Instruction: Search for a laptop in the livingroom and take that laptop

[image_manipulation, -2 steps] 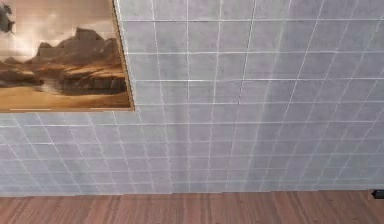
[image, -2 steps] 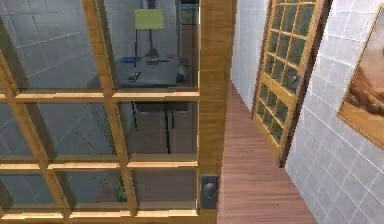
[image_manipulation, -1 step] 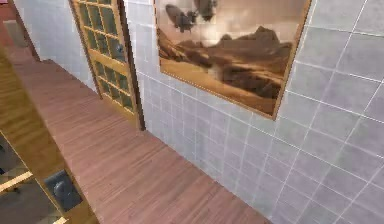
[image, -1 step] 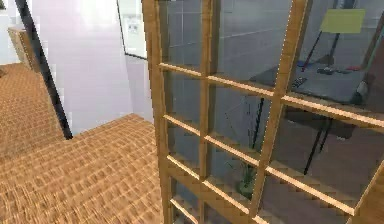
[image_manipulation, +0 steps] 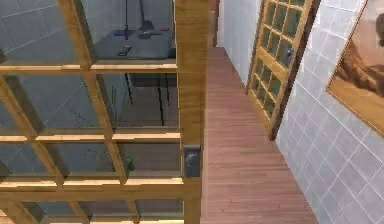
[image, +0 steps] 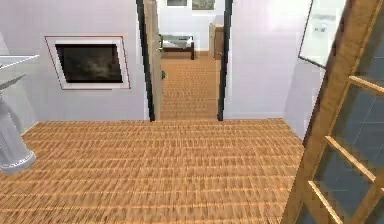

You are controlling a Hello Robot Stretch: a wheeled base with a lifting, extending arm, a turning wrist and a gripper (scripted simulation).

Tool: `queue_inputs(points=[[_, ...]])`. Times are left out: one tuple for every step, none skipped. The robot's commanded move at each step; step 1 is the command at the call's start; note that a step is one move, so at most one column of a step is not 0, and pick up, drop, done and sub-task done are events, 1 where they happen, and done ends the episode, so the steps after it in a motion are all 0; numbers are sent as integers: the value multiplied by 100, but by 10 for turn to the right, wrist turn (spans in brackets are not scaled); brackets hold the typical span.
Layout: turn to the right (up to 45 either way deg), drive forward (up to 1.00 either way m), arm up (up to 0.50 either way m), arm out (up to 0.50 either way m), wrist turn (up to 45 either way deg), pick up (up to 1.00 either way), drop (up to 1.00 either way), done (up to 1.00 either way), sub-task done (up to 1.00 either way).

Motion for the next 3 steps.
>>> queue_inputs(points=[[-450, 0, 0, 0, 0, 0, 0, 0, 0], [-390, 0, 0, 0, 0, 0, 0, 0, 0], [0, 5, 0, 0, 0, 0, 0, 0, 0]])
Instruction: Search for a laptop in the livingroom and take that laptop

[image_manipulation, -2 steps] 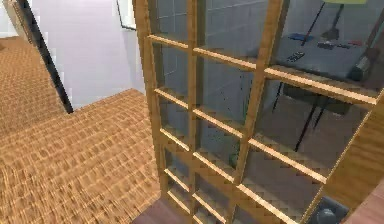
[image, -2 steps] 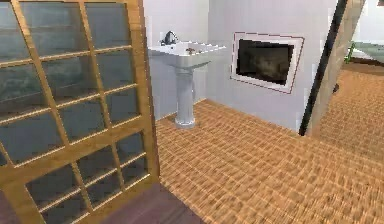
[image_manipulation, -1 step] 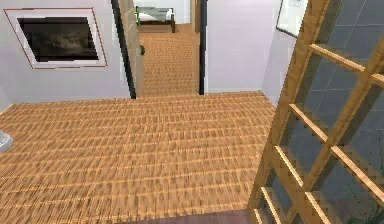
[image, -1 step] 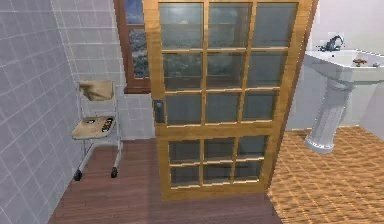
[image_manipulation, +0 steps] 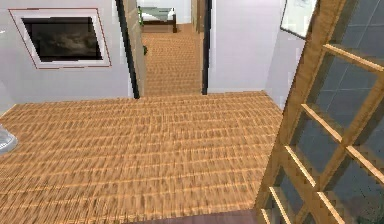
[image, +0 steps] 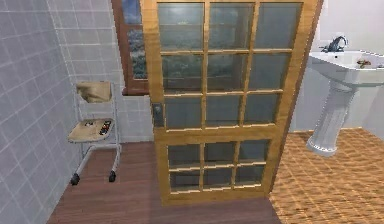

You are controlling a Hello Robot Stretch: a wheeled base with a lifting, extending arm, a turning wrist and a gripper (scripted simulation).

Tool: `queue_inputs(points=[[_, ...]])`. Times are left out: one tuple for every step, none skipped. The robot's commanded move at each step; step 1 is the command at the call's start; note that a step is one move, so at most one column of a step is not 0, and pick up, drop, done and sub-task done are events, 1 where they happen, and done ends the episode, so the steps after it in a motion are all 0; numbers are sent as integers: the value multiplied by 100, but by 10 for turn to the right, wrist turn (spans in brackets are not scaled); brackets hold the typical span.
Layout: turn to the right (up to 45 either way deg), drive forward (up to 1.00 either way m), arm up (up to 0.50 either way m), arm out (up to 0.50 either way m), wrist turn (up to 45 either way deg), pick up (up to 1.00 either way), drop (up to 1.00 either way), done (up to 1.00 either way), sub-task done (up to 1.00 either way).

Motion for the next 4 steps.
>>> queue_inputs(points=[[-450, 0, 0, 0, 0, 0, 0, 0, 0], [-180, 0, 0, 0, 0, 0, 0, 0, 0], [0, 15, 0, 0, 0, 0, 0, 0, 0], [-450, 0, 0, 0, 0, 0, 0, 0, 0]])
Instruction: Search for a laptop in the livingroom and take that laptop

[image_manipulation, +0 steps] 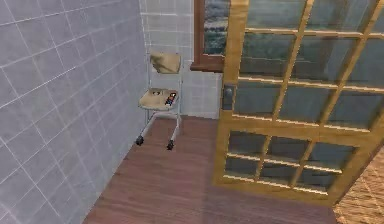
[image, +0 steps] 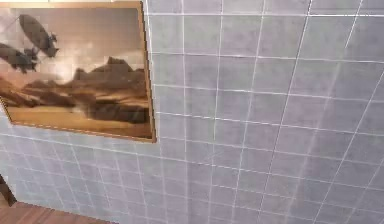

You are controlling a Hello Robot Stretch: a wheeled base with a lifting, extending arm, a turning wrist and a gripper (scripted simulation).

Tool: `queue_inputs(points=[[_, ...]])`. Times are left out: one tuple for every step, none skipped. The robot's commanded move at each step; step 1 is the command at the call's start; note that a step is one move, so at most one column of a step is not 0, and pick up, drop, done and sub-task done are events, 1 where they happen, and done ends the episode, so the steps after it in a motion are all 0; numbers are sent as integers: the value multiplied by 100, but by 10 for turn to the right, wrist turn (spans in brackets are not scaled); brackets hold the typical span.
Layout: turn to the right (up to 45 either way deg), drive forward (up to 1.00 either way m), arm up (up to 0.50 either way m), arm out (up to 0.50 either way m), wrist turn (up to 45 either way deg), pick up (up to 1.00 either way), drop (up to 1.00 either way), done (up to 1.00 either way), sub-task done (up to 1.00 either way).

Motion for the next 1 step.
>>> queue_inputs(points=[[-360, 0, 0, 0, 0, 0, 0, 0, 0]])
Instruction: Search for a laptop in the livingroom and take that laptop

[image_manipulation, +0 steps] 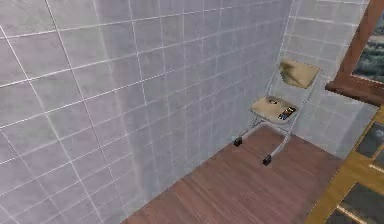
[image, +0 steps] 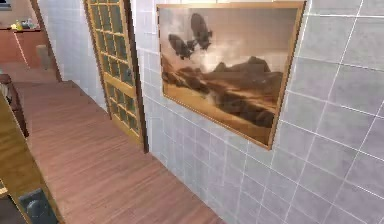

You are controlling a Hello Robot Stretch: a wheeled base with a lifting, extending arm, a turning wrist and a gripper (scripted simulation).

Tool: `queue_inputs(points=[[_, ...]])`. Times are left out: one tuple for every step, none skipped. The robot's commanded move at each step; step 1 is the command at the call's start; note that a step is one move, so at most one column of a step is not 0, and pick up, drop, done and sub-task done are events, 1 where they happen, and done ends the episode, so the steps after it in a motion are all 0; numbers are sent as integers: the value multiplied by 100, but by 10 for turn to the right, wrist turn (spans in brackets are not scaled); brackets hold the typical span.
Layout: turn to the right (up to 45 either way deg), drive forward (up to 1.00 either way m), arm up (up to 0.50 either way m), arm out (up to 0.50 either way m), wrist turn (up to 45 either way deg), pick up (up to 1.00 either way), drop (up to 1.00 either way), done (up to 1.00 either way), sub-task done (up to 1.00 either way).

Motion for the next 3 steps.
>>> queue_inputs(points=[[0, 75, 0, 0, 0, 0, 0, 0, 0], [-420, 0, 0, 0, 0, 0, 0, 0, 0], [0, 45, 0, 0, 0, 0, 0, 0, 0]])
